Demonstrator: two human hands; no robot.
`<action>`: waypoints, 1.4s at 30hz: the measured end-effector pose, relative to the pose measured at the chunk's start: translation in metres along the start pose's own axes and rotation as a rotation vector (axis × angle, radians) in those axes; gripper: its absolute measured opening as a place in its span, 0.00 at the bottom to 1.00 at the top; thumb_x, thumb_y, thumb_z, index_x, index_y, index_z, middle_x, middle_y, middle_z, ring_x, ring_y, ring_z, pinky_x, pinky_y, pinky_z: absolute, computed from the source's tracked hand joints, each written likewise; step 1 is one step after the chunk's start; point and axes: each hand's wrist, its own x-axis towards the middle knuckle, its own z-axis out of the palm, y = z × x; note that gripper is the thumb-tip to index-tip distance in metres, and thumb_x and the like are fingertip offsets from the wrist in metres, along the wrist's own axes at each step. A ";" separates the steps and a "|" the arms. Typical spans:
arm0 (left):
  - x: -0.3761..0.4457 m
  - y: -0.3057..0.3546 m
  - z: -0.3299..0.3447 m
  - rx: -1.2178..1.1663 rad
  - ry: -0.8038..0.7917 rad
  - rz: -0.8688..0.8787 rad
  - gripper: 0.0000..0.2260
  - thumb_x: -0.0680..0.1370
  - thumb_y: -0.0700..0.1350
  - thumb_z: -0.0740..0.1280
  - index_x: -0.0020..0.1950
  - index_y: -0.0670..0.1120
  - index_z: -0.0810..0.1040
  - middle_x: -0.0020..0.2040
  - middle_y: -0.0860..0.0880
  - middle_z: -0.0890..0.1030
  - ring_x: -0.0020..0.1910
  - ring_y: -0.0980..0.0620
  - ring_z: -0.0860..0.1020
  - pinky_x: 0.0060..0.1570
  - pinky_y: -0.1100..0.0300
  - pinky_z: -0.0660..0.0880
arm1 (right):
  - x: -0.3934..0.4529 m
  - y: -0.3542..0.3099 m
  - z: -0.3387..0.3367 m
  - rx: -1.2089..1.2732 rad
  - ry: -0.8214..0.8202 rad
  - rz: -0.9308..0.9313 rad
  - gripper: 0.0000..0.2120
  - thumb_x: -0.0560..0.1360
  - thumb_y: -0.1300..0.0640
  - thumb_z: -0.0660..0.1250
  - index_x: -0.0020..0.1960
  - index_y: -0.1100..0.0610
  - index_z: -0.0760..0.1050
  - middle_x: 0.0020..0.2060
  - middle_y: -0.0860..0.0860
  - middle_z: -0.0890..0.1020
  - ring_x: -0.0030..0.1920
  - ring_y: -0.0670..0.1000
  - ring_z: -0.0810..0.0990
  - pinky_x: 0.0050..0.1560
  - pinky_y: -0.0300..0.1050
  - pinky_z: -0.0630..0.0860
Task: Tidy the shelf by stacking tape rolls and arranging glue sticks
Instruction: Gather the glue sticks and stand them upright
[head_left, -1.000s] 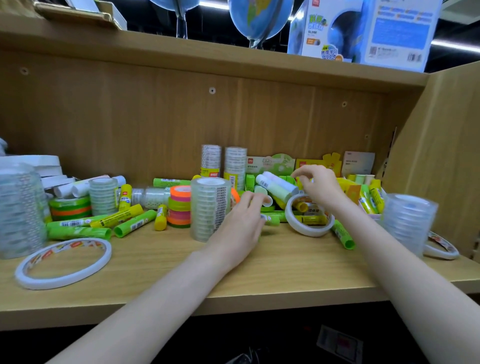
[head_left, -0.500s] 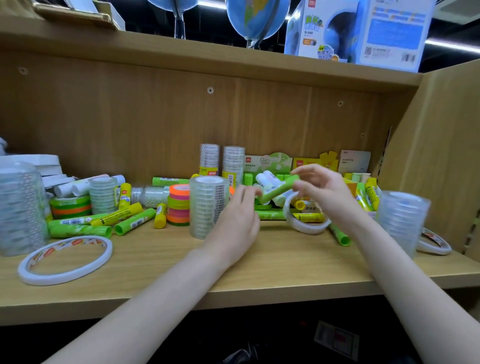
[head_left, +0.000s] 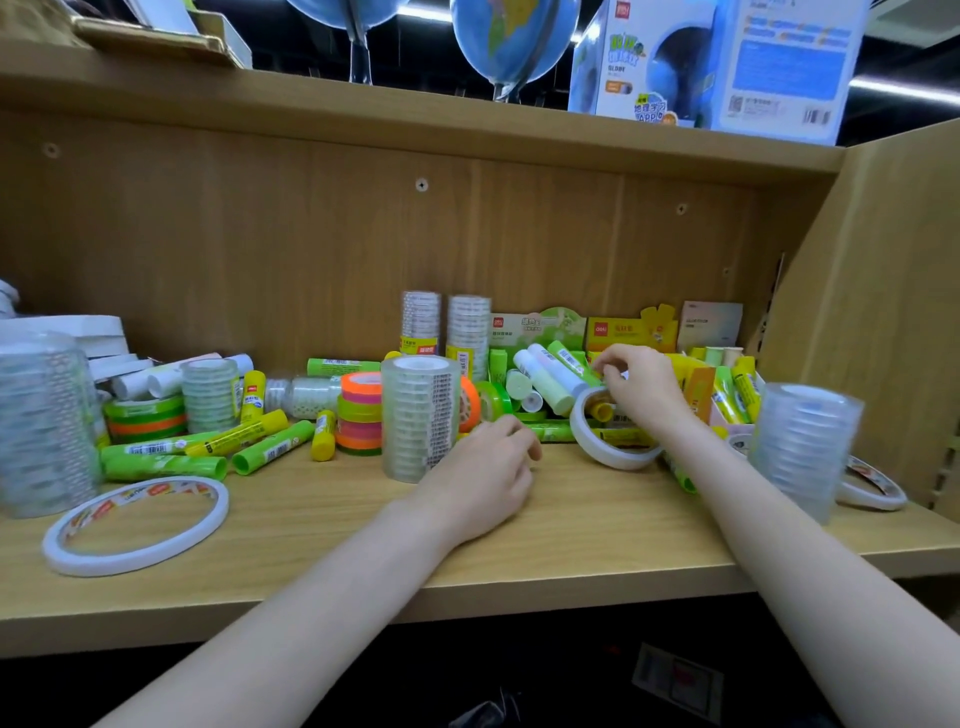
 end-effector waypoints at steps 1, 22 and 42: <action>0.000 0.000 -0.001 0.007 0.010 0.009 0.11 0.79 0.41 0.56 0.59 0.44 0.73 0.61 0.48 0.71 0.60 0.50 0.69 0.60 0.58 0.65 | -0.002 0.000 -0.003 0.032 0.015 0.036 0.12 0.76 0.67 0.57 0.49 0.62 0.80 0.45 0.57 0.83 0.46 0.58 0.79 0.45 0.45 0.72; -0.063 -0.041 -0.061 0.170 0.461 -0.021 0.19 0.71 0.43 0.52 0.56 0.41 0.76 0.53 0.43 0.74 0.49 0.46 0.74 0.49 0.57 0.71 | -0.085 -0.090 0.011 0.008 -0.565 -0.199 0.27 0.71 0.39 0.67 0.67 0.45 0.67 0.59 0.54 0.73 0.61 0.53 0.72 0.61 0.45 0.68; -0.079 -0.095 -0.080 0.394 -0.138 -0.667 0.21 0.78 0.50 0.59 0.70 0.46 0.62 0.64 0.36 0.64 0.62 0.36 0.67 0.58 0.49 0.68 | -0.094 -0.099 -0.001 0.052 -0.615 -0.332 0.11 0.72 0.51 0.68 0.52 0.48 0.70 0.50 0.46 0.70 0.45 0.39 0.69 0.45 0.33 0.65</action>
